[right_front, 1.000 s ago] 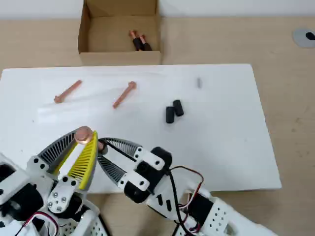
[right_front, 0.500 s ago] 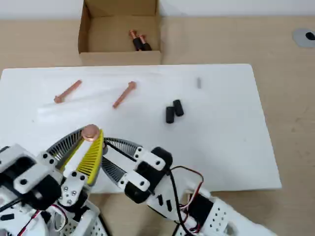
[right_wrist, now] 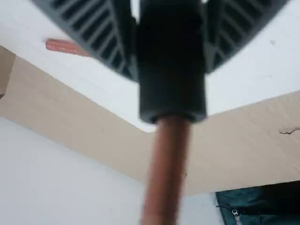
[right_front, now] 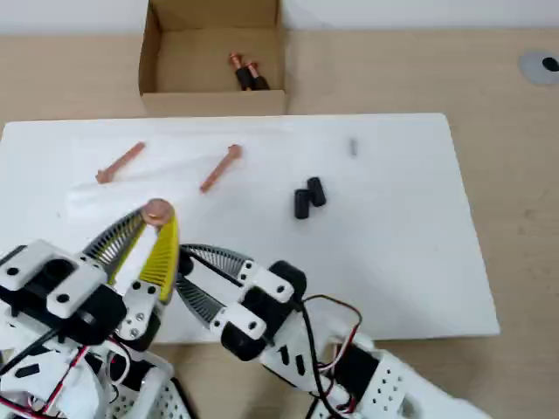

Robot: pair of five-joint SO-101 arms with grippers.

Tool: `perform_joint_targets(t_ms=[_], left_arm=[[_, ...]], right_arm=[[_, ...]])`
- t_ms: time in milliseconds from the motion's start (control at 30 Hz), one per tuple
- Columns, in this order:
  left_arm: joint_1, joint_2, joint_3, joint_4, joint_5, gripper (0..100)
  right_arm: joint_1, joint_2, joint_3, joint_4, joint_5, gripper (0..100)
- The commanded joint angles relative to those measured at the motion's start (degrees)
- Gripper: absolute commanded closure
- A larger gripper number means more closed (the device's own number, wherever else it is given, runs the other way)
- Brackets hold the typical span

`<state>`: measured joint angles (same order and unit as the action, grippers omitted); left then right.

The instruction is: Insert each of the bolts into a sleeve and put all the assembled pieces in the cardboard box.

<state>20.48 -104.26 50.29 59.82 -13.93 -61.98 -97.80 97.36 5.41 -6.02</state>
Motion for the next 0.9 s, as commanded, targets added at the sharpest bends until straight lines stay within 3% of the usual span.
perform_joint_targets(t_ms=[0, 100, 467, 867], left_arm=[[-1.14, -0.22, -0.53, -1.14, -0.18, 99], [-1.14, -0.22, -0.7, -1.05, 0.09, 99], [-1.14, -0.22, -0.79, -1.41, 11.43, 99], [-1.14, -0.13, -2.55, -0.97, 11.6, 99]], right_arm=[[-0.66, -1.27, 0.04, -0.26, 0.35, 98.8], [-0.66, -1.27, 0.04, -0.26, 0.35, 98.8], [-0.57, -1.27, 0.04, -0.35, 0.26, 98.8], [-0.57, -1.27, 0.04, -0.44, 0.26, 98.8]])
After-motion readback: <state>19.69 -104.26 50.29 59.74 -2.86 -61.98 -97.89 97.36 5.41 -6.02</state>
